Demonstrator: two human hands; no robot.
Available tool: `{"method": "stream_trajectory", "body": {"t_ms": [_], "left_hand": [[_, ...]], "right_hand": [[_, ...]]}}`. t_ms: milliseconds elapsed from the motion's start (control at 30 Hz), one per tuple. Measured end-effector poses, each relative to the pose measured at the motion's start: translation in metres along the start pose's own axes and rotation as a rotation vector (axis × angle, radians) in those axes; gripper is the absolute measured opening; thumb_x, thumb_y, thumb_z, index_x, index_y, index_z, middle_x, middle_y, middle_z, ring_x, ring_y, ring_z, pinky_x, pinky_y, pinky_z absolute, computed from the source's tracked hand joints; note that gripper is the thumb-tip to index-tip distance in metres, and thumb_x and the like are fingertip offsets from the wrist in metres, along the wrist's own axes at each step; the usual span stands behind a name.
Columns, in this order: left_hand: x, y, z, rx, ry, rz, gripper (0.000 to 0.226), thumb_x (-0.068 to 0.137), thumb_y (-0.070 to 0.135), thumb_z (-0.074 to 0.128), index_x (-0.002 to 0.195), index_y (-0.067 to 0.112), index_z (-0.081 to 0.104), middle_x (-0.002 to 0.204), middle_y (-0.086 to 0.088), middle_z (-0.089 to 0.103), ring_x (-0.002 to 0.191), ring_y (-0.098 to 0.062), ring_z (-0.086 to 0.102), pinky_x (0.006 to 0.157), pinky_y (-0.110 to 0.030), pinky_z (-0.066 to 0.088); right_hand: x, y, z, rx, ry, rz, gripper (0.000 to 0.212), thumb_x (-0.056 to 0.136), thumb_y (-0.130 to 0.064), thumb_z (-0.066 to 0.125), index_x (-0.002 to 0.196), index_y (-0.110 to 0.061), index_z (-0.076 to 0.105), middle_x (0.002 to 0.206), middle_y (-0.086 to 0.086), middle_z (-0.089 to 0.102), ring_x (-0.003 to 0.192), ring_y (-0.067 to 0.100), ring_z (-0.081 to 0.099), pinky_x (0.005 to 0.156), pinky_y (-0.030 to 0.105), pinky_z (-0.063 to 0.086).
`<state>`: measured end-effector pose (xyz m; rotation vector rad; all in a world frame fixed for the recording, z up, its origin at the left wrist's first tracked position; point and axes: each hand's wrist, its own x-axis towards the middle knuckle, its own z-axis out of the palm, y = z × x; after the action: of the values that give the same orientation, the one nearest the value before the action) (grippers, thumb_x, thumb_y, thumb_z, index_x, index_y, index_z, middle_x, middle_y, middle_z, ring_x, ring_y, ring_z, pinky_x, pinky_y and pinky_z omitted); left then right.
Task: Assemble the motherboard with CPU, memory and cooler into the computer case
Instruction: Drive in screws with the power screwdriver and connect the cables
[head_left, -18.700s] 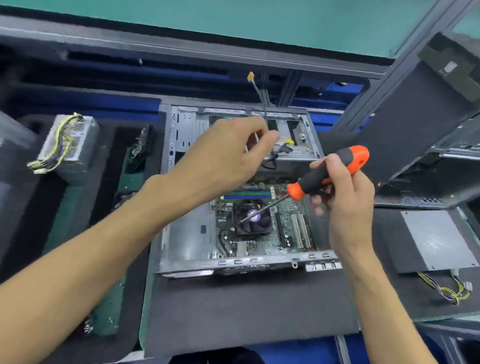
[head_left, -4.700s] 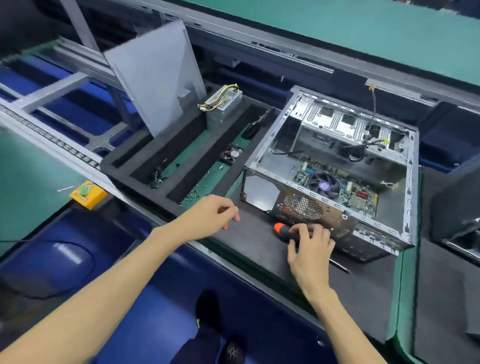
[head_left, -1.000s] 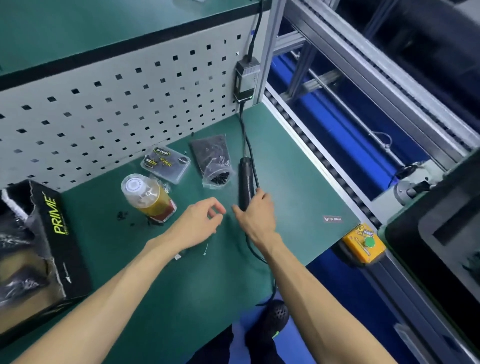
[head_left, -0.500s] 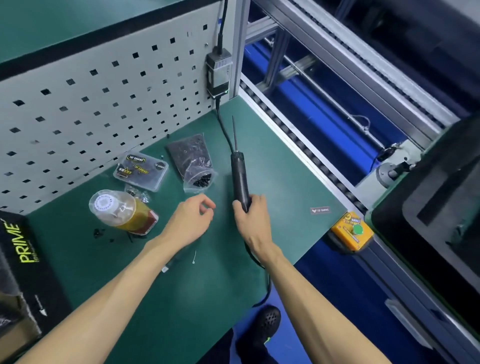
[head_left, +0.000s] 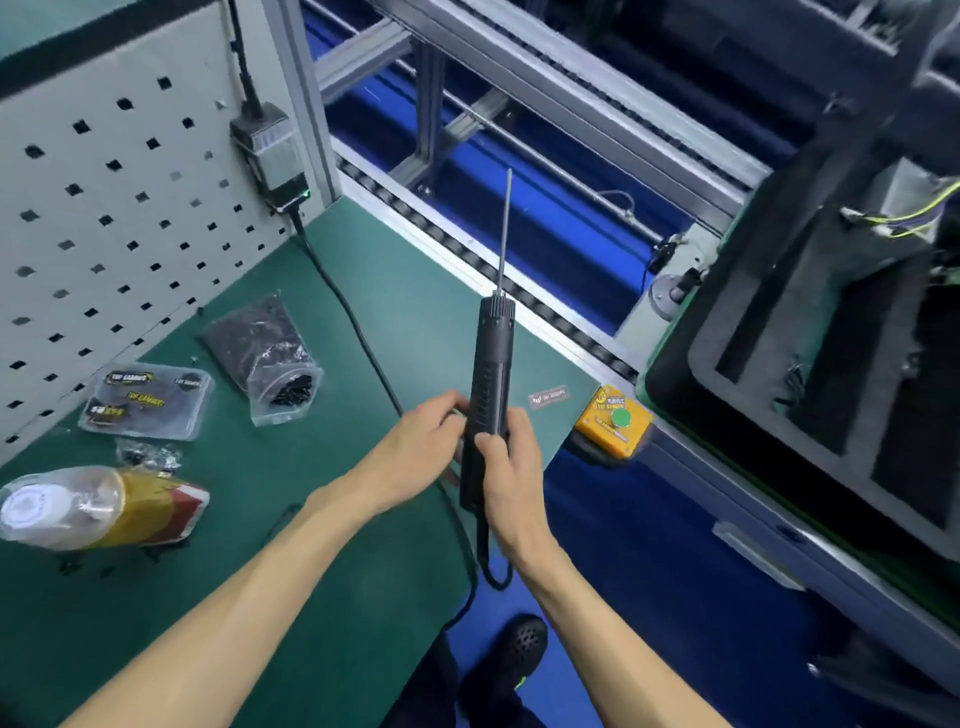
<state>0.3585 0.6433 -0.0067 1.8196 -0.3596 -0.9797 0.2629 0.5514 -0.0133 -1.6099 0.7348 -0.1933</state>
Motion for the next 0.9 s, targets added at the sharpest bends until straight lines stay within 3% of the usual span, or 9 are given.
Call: {"method": "stream_trajectory", "body": {"t_ms": [167,267,367,433,567,600,667,733,900], "left_hand": [[0.011,0.057,0.065,-0.154,-0.362,0.027,0.031,0.089,0.035,0.038,0.115,0.035,0.056,0.092,-0.01,0.068,0.079,-0.018,0.068,0.067,-0.027,0.055],[0.014,0.087,0.114,-0.143,-0.48,0.101,0.027,0.088,0.043,0.045,0.113,0.05,0.056,0.08,0.009,0.064,0.068,-0.006,0.06,0.062,-0.018,0.05],[0.009,0.118,0.162,-0.2,-0.549,0.17,0.026,0.093,0.041,0.052,0.116,0.038,0.062,0.078,0.02,0.066,0.067,0.004,0.06,0.059,-0.012,0.047],[0.003,0.14,0.196,-0.191,-0.602,0.22,0.025,0.093,0.043,0.057,0.114,0.033,0.066,0.088,0.013,0.07,0.078,0.0,0.065,0.065,-0.019,0.053],[-0.015,0.179,0.27,-0.263,-0.761,0.171,0.031,0.095,0.038,0.061,0.118,0.017,0.063,0.099,-0.017,0.069,0.084,-0.032,0.067,0.067,-0.044,0.06],[-0.019,0.187,0.288,-0.27,-0.791,0.157,0.031,0.096,0.037,0.061,0.118,0.015,0.061,0.098,-0.019,0.068,0.084,-0.034,0.067,0.066,-0.046,0.059],[-0.029,0.2,0.323,-0.25,-0.847,0.152,0.032,0.097,0.034,0.061,0.119,0.011,0.058,0.099,-0.021,0.067,0.085,-0.038,0.066,0.07,-0.058,0.058],[-0.037,0.213,0.358,-0.206,-0.894,0.151,0.038,0.096,0.036,0.062,0.122,0.009,0.053,0.103,-0.026,0.067,0.088,-0.043,0.065,0.076,-0.073,0.051],[-0.049,0.249,0.43,-0.025,-0.933,0.199,0.03,0.092,0.046,0.065,0.114,0.027,0.055,0.094,-0.022,0.071,0.075,-0.035,0.069,0.078,-0.068,0.054]], "right_hand": [[-0.006,-0.01,-0.076,0.034,0.227,-0.066,0.012,0.082,-0.04,0.046,0.088,-0.031,0.052,0.101,0.025,0.051,0.096,0.044,0.056,0.085,0.066,0.047],[-0.019,-0.019,-0.13,0.064,0.391,-0.155,0.006,0.087,-0.037,0.047,0.086,-0.039,0.052,0.092,0.014,0.051,0.086,0.035,0.053,0.079,0.064,0.046],[-0.038,-0.023,-0.185,-0.002,0.502,-0.291,0.01,0.096,-0.037,0.046,0.09,-0.041,0.052,0.091,-0.002,0.047,0.083,0.019,0.049,0.077,0.038,0.045],[-0.052,-0.018,-0.225,-0.068,0.565,-0.359,0.013,0.101,-0.039,0.042,0.093,-0.038,0.053,0.093,-0.006,0.046,0.083,0.014,0.049,0.078,0.028,0.044],[-0.082,-0.001,-0.31,-0.159,0.697,-0.397,0.019,0.105,-0.033,0.038,0.094,-0.039,0.052,0.097,0.003,0.049,0.081,0.027,0.053,0.073,0.055,0.047],[-0.09,0.002,-0.333,-0.186,0.745,-0.413,0.012,0.103,-0.027,0.046,0.101,-0.038,0.051,0.101,-0.003,0.049,0.084,0.023,0.054,0.074,0.052,0.048],[-0.102,0.007,-0.378,-0.297,0.872,-0.477,0.038,0.091,-0.015,0.069,0.118,-0.031,0.046,0.113,-0.014,0.045,0.097,0.016,0.053,0.082,0.039,0.049],[-0.114,0.016,-0.422,-0.374,0.966,-0.544,0.057,0.082,-0.016,0.078,0.127,-0.017,0.043,0.127,-0.007,0.04,0.118,0.019,0.047,0.099,0.032,0.043],[-0.134,0.027,-0.515,-0.473,0.958,-0.672,0.079,0.076,-0.019,0.086,0.141,-0.013,0.041,0.147,0.011,0.032,0.14,0.029,0.033,0.117,0.04,0.03]]}}
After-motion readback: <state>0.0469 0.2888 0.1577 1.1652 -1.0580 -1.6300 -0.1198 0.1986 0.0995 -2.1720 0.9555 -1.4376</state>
